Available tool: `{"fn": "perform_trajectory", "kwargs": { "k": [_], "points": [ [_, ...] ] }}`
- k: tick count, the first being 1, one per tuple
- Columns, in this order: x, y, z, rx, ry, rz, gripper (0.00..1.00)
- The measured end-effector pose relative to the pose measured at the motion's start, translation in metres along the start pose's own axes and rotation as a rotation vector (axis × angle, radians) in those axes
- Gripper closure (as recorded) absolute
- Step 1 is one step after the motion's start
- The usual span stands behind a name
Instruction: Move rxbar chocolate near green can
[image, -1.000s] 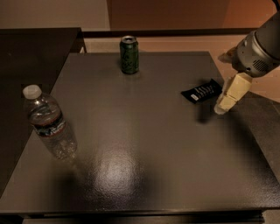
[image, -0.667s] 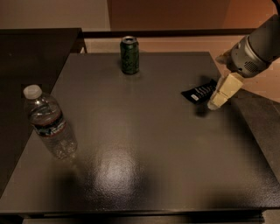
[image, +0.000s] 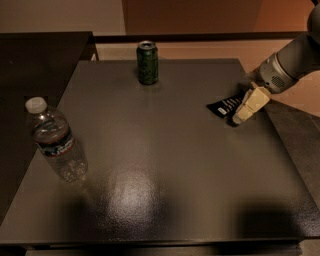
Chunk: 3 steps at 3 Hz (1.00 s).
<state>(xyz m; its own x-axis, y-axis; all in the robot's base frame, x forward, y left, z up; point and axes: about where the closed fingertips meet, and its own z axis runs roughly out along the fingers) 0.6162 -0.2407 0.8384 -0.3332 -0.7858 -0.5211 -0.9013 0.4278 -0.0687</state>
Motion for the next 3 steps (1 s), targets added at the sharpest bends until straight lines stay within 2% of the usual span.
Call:
{"fn": "perform_trajectory", "kwargs": {
  "k": [1, 2, 3],
  "points": [
    [0.0021, -0.0050, 0.0047, -0.018, -0.033, 0.023, 0.00],
    [0.0024, -0.0045, 0.0050, -0.036, -0.060, 0.033, 0.17],
    [0.0047, -0.0024, 0.0064, -0.048, -0.070, 0.037, 0.41]
  ]
}}
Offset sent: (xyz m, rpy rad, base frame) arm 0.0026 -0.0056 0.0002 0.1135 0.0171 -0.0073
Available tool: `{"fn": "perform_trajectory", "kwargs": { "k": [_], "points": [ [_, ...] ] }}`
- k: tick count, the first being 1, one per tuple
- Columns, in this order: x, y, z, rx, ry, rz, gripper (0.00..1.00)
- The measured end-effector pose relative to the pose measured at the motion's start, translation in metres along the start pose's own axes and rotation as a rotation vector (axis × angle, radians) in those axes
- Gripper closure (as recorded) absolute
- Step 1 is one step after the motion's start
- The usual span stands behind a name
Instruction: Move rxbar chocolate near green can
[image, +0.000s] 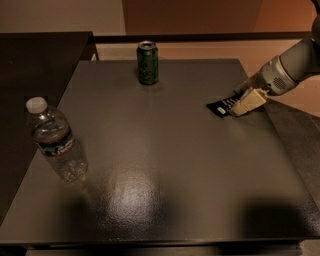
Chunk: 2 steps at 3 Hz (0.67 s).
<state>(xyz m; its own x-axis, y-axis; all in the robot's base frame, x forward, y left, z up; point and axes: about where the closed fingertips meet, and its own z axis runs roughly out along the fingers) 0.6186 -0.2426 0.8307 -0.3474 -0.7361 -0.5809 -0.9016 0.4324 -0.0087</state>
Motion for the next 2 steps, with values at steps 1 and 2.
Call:
{"fn": "perform_trajectory", "kwargs": {
  "k": [1, 2],
  "points": [
    [0.0029, -0.0002, -0.0005, -0.003, 0.000, 0.000, 0.64],
    [0.0038, -0.0019, -0.0052, 0.005, 0.003, 0.000, 0.87]
  ]
}}
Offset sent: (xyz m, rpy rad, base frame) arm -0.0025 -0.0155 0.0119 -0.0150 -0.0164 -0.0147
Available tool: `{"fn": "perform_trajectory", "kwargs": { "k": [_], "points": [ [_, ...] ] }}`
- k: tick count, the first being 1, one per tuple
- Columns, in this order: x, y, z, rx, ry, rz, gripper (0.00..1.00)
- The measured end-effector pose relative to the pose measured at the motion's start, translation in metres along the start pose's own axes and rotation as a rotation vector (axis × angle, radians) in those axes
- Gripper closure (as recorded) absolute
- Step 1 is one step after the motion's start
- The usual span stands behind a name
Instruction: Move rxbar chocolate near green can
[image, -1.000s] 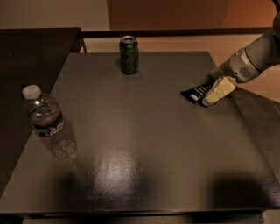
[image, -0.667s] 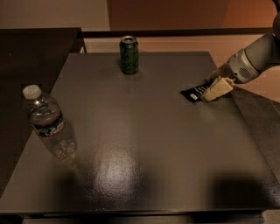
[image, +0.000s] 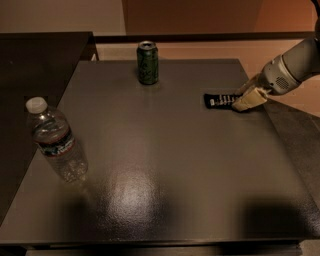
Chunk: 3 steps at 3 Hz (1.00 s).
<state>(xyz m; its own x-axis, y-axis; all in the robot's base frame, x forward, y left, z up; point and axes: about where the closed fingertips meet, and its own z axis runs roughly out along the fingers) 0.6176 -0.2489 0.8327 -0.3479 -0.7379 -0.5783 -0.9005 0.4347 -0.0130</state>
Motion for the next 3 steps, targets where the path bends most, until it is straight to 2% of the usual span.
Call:
{"fn": "perform_trajectory", "kwargs": {
  "k": [1, 3],
  "points": [
    [-0.011, 0.002, -0.005, 0.004, -0.013, -0.013, 1.00],
    [-0.052, 0.005, 0.004, -0.024, -0.075, -0.026, 1.00]
  ]
}}
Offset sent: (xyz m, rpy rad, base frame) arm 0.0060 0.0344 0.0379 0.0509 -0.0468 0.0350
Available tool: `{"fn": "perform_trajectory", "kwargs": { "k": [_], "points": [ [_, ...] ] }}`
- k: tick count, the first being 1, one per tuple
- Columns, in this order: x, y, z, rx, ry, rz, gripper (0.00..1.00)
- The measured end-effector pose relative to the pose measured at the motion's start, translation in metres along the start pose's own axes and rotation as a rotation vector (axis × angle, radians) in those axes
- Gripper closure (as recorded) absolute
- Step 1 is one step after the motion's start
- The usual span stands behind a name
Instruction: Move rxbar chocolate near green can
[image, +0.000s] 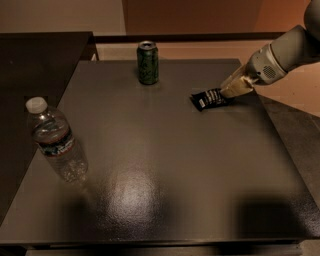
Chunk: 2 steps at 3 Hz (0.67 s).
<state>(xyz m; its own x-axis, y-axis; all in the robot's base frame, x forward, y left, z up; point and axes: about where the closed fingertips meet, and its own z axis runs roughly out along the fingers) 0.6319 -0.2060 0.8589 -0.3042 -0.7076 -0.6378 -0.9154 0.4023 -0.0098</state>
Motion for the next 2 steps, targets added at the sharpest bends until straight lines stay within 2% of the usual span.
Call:
{"fn": "perform_trajectory", "kwargs": {
  "k": [2],
  "points": [
    [-0.045, -0.001, 0.042, -0.059, -0.058, -0.005, 1.00]
  ]
}}
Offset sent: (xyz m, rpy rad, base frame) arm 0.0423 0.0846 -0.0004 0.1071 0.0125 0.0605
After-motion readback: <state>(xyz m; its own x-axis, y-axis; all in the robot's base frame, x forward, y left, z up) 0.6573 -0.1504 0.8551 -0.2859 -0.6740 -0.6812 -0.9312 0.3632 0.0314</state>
